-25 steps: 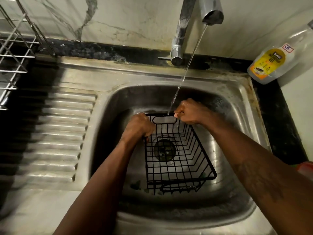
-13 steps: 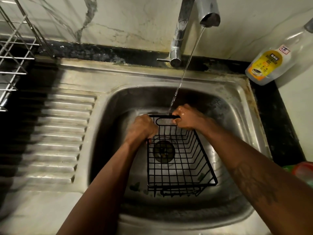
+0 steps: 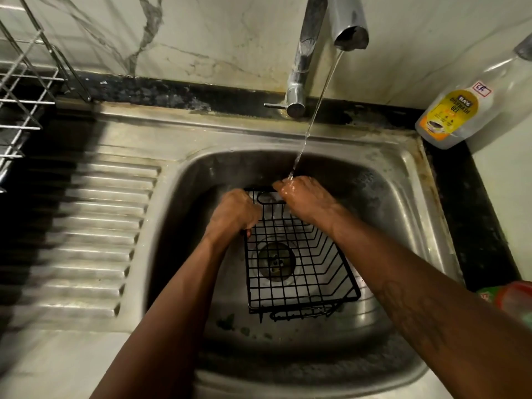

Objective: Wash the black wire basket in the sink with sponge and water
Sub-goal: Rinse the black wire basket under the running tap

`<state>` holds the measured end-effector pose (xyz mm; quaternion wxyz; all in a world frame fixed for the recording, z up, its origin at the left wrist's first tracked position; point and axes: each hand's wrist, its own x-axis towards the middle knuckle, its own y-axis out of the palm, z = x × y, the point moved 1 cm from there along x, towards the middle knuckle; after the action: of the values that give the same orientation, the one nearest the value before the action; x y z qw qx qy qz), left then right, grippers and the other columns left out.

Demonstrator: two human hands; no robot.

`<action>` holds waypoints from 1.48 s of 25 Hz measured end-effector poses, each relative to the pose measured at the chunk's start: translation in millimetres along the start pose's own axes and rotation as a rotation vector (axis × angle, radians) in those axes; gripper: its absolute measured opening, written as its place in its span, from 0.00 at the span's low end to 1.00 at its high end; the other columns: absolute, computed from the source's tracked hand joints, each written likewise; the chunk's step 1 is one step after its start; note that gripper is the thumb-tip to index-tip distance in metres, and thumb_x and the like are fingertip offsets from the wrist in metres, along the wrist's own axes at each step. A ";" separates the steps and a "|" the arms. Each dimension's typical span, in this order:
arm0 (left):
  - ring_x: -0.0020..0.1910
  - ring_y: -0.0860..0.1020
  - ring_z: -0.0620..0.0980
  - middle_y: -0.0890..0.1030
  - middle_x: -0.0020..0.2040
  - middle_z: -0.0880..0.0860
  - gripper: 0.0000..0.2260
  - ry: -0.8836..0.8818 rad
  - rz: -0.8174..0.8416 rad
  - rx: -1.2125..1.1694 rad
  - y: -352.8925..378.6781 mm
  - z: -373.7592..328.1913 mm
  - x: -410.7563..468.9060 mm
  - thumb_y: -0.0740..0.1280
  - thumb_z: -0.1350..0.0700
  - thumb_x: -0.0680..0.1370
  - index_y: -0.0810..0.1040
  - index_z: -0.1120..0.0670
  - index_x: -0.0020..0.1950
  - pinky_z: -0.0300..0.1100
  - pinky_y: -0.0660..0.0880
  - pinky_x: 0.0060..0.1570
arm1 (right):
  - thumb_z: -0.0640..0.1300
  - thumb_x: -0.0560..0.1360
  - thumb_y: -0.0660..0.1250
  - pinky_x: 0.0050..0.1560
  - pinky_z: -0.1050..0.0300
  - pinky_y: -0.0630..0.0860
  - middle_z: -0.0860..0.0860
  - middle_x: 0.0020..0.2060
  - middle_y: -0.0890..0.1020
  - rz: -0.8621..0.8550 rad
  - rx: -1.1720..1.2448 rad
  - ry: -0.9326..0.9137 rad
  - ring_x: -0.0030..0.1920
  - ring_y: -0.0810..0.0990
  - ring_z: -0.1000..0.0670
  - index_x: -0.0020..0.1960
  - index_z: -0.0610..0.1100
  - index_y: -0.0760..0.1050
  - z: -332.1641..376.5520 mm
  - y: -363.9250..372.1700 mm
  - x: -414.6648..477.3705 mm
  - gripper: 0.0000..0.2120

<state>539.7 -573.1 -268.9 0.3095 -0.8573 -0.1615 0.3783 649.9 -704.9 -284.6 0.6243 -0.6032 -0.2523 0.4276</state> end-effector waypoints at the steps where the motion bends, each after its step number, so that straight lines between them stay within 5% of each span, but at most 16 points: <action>1: 0.22 0.76 0.44 0.78 0.31 0.52 0.11 0.007 0.002 0.013 -0.1 -0.6 -0.6 0.65 0.60 0.79 0.74 0.55 0.37 0.31 0.67 0.16 | 0.39 0.80 0.60 0.58 0.50 0.77 0.44 0.56 0.80 -0.012 0.020 0.007 0.57 0.80 0.43 0.67 0.46 0.73 0.7 -1.2 -0.5 0.16; 7: 0.23 0.79 0.45 0.82 0.33 0.54 0.05 -0.070 0.008 -0.025 1.6 -2.8 -1.0 0.66 0.60 0.79 0.78 0.58 0.44 0.34 0.70 0.19 | 0.44 0.81 0.65 0.56 0.47 0.79 0.43 0.53 0.82 -0.062 -0.004 0.114 0.56 0.81 0.39 0.62 0.46 0.76 14.0 11.6 11.7 0.10; 12: 0.29 0.82 0.48 0.82 0.34 0.56 0.10 -0.002 0.015 0.026 3.9 -2.9 -2.7 0.65 0.57 0.81 0.76 0.57 0.40 0.39 0.79 0.27 | 0.63 0.68 0.76 0.58 0.53 0.77 0.53 0.53 0.85 -0.051 0.313 0.309 0.56 0.81 0.48 0.56 0.54 0.83 11.3 12.4 35.6 0.21; 16: 0.25 0.80 0.45 0.82 0.32 0.53 0.06 -0.006 0.012 0.001 6.6 1.9 -1.1 0.67 0.59 0.78 0.78 0.57 0.41 0.36 0.76 0.23 | 0.54 0.72 0.77 0.52 0.58 0.77 0.56 0.48 0.85 -0.013 0.451 0.284 0.46 0.79 0.55 0.53 0.54 0.84 6.0 15.1 24.4 0.10; 21: 0.23 0.79 0.44 0.82 0.34 0.54 0.06 -0.013 0.038 0.001 6.3 -2.2 -2.4 0.66 0.58 0.79 0.76 0.57 0.43 0.34 0.72 0.20 | 0.51 0.73 0.76 0.49 0.55 0.78 0.55 0.45 0.82 0.024 0.424 0.290 0.48 0.81 0.51 0.51 0.51 0.84 4.6 13.6 25.1 0.08; 28: 0.24 0.81 0.48 0.81 0.32 0.54 0.09 0.014 0.042 0.039 1.3 -1.6 -2.6 0.66 0.62 0.77 0.73 0.55 0.37 0.35 0.74 0.21 | 0.48 0.80 0.68 0.57 0.46 0.78 0.47 0.54 0.81 0.152 0.058 0.344 0.54 0.80 0.44 0.59 0.48 0.78 -5.9 11.6 11.3 0.10; 32: 0.24 0.78 0.44 0.81 0.35 0.53 0.04 -0.022 0.089 0.005 2.0 -1.2 -2.1 0.67 0.61 0.78 0.76 0.56 0.43 0.31 0.68 0.18 | 0.40 0.81 0.64 0.53 0.49 0.80 0.46 0.50 0.82 -0.063 -0.003 0.250 0.51 0.82 0.44 0.58 0.46 0.80 -2.0 4.4 2.1 0.09; 37: 0.27 0.81 0.46 0.82 0.35 0.53 0.05 -0.004 0.102 0.040 0.8 -2.6 2.1 0.68 0.55 0.78 0.76 0.56 0.45 0.35 0.71 0.22 | 0.51 0.77 0.71 0.56 0.51 0.81 0.50 0.50 0.84 -0.074 0.228 0.101 0.51 0.83 0.49 0.62 0.51 0.80 8.2 6.0 0.4 0.15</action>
<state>543.0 -573.6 -269.1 0.3065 -0.8575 -0.1107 0.3982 641.9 -700.7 -289.3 0.7160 -0.5393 -0.1927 0.3992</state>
